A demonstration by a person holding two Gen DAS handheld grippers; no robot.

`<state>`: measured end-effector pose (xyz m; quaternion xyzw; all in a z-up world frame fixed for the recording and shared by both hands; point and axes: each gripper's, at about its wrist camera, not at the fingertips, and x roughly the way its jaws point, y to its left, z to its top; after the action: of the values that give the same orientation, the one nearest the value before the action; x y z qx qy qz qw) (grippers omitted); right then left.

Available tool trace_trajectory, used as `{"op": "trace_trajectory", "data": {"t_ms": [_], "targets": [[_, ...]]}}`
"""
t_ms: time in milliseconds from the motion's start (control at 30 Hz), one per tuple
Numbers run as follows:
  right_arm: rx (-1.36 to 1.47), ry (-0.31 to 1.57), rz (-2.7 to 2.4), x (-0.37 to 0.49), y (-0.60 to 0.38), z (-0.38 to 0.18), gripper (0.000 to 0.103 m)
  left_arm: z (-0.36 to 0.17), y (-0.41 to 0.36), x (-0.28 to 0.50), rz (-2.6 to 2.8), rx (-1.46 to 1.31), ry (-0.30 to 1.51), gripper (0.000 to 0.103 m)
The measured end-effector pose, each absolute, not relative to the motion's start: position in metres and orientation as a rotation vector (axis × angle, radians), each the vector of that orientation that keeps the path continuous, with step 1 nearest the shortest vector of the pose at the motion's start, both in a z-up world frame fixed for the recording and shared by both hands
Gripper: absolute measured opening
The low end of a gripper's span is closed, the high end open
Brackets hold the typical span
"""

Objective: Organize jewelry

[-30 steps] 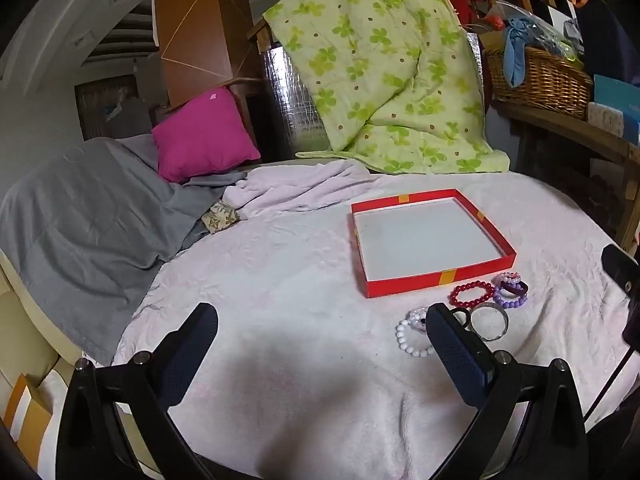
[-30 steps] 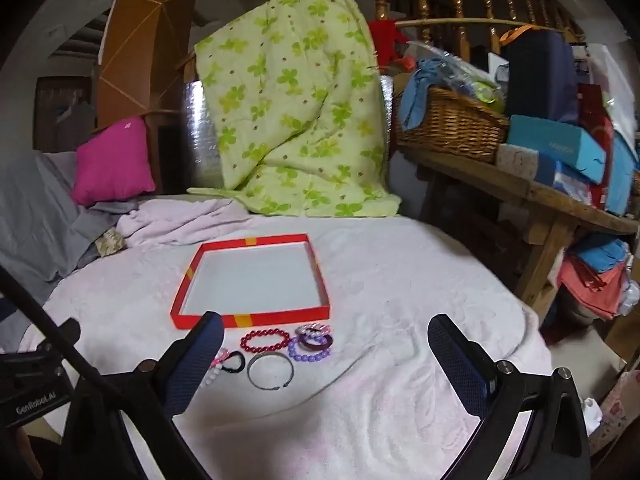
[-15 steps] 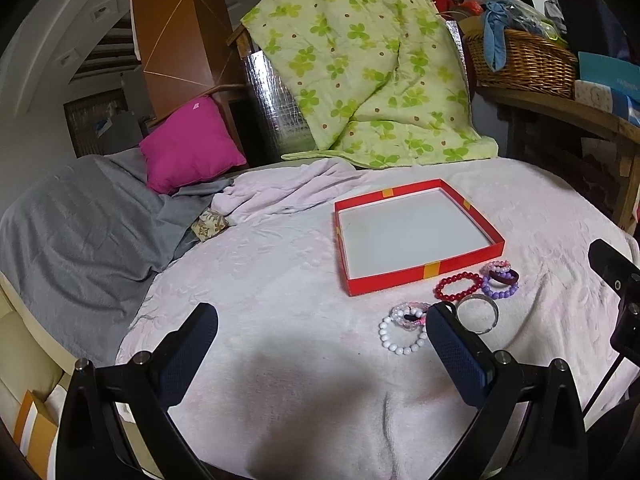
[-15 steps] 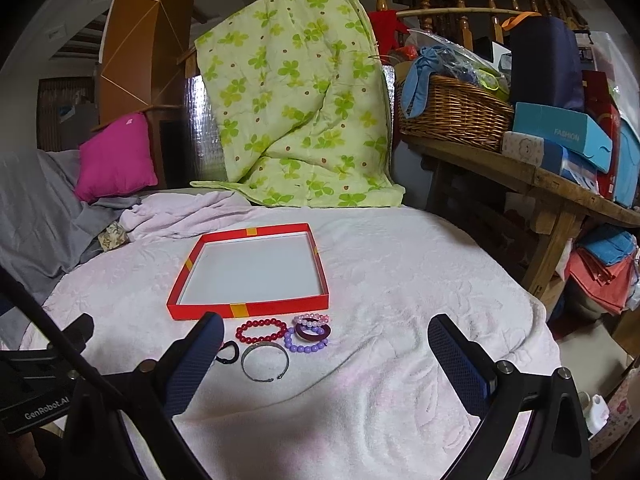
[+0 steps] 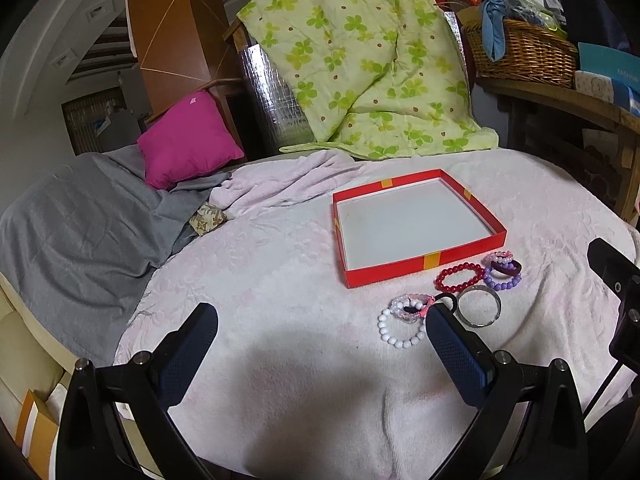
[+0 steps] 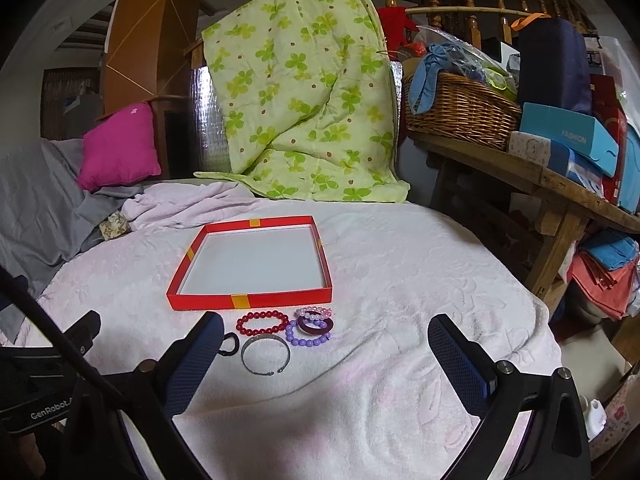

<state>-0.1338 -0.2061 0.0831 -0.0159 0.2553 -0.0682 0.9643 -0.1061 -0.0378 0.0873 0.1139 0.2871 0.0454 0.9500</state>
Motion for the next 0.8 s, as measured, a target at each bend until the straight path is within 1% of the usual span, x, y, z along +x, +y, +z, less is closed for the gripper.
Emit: {"op": "trace_trajectory", "data": {"t_ms": [267,800], "targets": [[0.018,0.555,-0.123,-0.131,-0.209,0.08,0.103,0.081,-0.042,-0.103,0.091,0.242,0.597,0.103],[-0.024,0.572,-0.138,-0.125,-0.207,0.07,0.103,0.069,-0.038,-0.093,0.098,0.227,0.613,0.103]]}}
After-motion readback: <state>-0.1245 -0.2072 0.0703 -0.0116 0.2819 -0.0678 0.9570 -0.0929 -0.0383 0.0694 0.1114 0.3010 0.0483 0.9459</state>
